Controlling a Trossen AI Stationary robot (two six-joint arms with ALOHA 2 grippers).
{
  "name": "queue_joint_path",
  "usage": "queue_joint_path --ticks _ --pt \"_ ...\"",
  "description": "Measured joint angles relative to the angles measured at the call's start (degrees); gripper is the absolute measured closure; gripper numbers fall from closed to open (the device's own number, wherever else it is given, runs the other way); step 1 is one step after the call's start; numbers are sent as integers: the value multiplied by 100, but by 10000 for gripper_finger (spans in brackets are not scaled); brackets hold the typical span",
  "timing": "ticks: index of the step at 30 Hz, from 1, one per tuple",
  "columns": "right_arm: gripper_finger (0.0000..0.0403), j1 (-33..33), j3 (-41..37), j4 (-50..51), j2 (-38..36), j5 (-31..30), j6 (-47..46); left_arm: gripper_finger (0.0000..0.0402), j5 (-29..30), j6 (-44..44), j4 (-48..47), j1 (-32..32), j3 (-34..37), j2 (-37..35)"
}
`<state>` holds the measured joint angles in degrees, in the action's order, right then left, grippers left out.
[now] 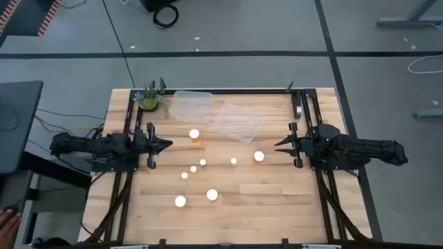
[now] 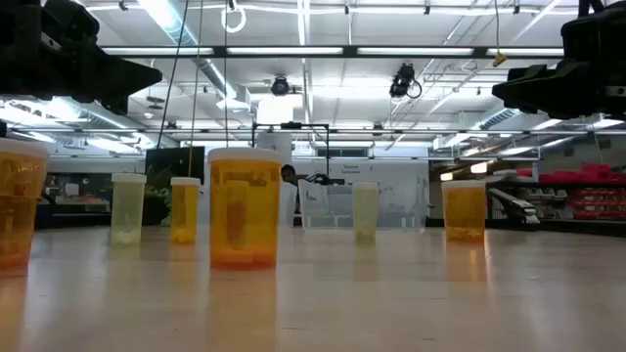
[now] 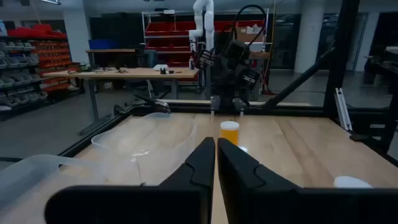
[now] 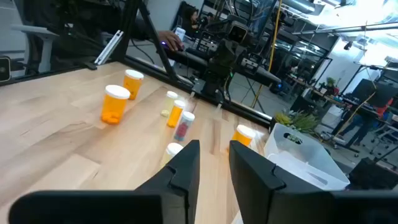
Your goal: Pick and place medicine bottles into bin by pill shape (circle, oval)
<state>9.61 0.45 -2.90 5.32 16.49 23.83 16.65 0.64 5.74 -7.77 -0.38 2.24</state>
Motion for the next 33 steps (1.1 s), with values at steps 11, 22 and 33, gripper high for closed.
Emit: queue_joint_path --ticks 11,22,33 --pt "310 0 0 0 -2 0 0 366 0 0 0 -2 -2 0" --pt "310 0 -2 -2 0 1 2 376 2 0 0 -1 -1 -2" --pt "310 0 0 -2 0 0 0 367 0 0 -2 -2 -2 0"
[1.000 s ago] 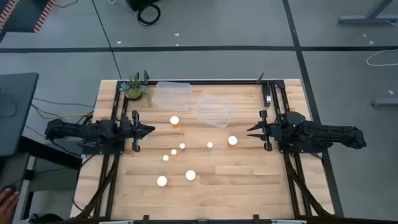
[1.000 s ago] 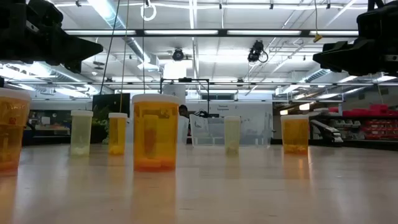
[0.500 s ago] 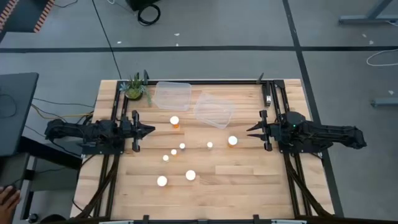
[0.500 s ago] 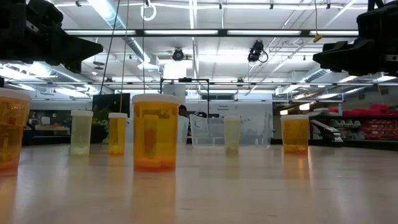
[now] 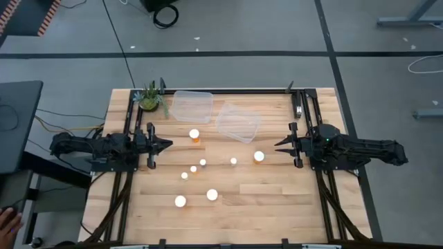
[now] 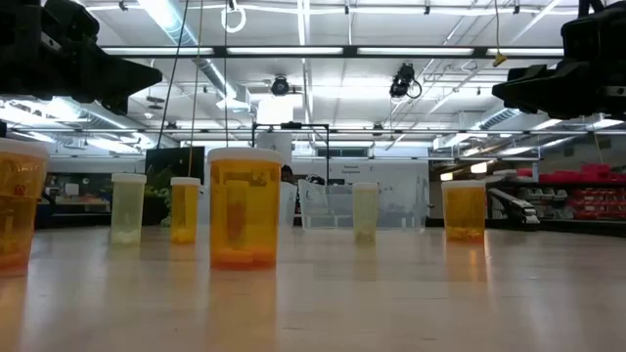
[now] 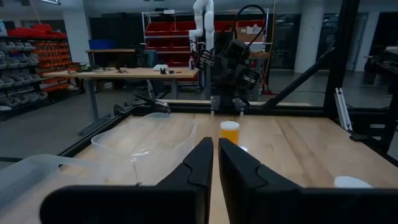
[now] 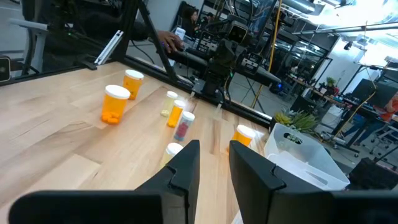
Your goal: Pick and place medicine bottles into bin by pill shape (circle, oval)
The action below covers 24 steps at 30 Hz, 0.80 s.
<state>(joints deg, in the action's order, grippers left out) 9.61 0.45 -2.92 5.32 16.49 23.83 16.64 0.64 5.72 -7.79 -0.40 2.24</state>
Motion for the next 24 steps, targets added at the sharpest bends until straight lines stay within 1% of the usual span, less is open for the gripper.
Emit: queue_joint_path --ticks 7,17,24 --pt "310 0 0 2 0 2 0 376 1 0 2 1 1 -1" --pt "310 0 -1 0 -1 2 0 366 1 -1 0 2 2 -1" --pt "310 0 -1 0 0 2 1 373 2 0 2 2 2 0"
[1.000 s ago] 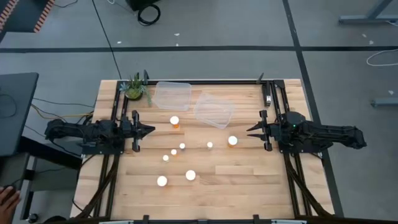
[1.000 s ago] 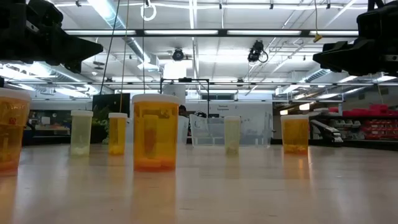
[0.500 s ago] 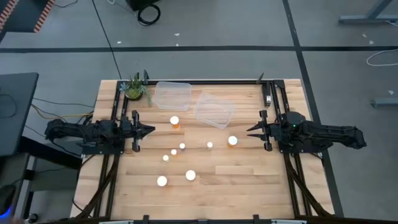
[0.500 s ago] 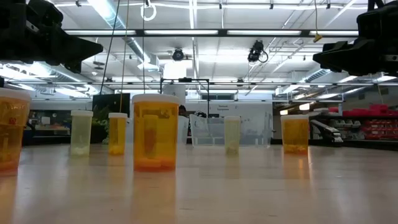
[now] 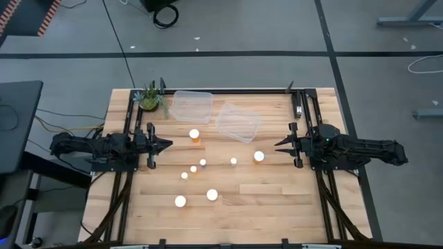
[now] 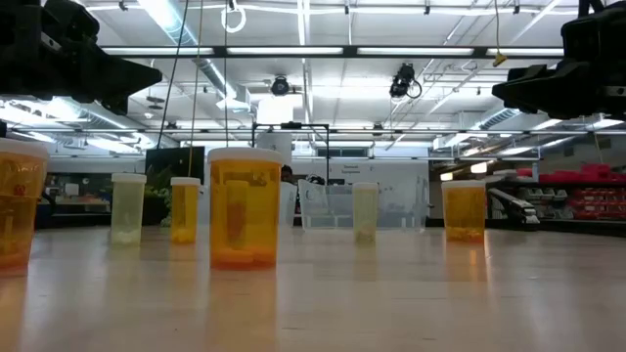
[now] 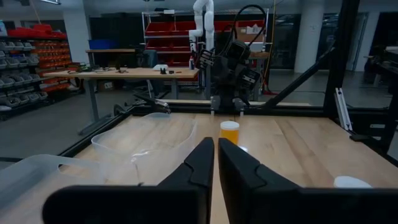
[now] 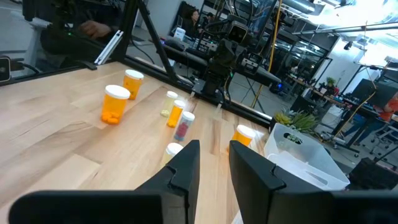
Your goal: Pick and place medicine bottles into bin by pill shape (circle, oval)
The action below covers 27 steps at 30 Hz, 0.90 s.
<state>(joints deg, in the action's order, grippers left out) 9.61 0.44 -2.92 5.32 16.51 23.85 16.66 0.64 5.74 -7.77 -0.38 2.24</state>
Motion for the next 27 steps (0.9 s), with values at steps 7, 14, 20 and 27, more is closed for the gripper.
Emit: queue_joint_path --ticks 7,14,20,27 --pt "310 0 -1 1 -1 -1 0 374 -2 0 0 -2 0 0" --pt "310 0 1 0 0 0 -1 366 -2 0 0 -2 -2 0" --pt "310 0 0 1 -2 -1 -1 372 0 0 0 0 0 0" --pt "310 0 0 2 0 -1 -1 376 0 0 0 -2 -2 -2"
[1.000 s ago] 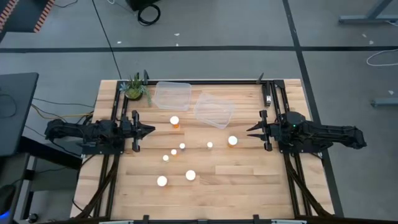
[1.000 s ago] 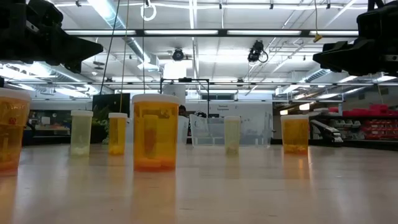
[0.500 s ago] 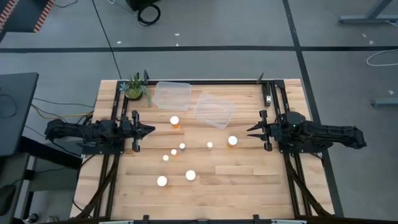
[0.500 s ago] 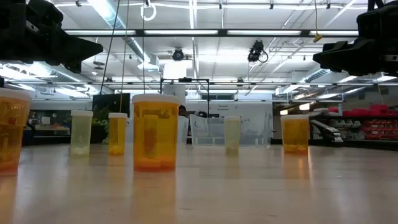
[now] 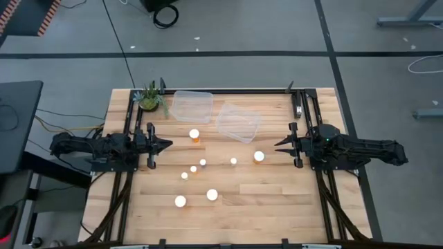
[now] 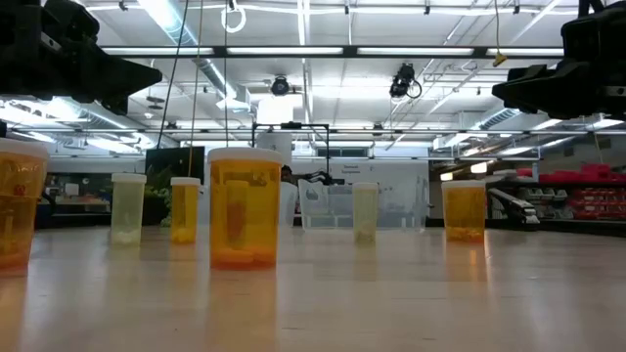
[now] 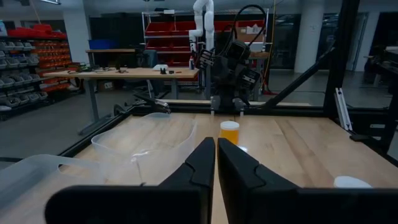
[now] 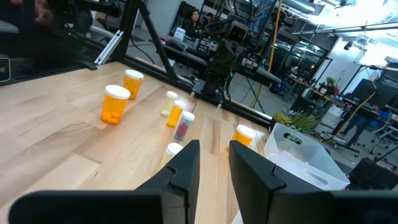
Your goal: Pick and place medicine bottles into bin by pill shape (circle, oval)
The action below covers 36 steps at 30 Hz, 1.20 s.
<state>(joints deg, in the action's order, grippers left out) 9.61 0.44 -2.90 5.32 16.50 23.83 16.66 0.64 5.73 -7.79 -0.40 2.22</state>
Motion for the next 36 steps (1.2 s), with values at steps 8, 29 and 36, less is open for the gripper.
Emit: queue_joint_path --ticks 8,29,36 --pt "310 0 1 -2 -2 1 0 366 -1 -1 -1 1 2 2" --pt "310 0 -1 -2 0 -1 0 366 411 -1654 178 33 1 0" --pt "310 0 -1 0 -2 1 2 378 407 -1828 405 33 1 108"
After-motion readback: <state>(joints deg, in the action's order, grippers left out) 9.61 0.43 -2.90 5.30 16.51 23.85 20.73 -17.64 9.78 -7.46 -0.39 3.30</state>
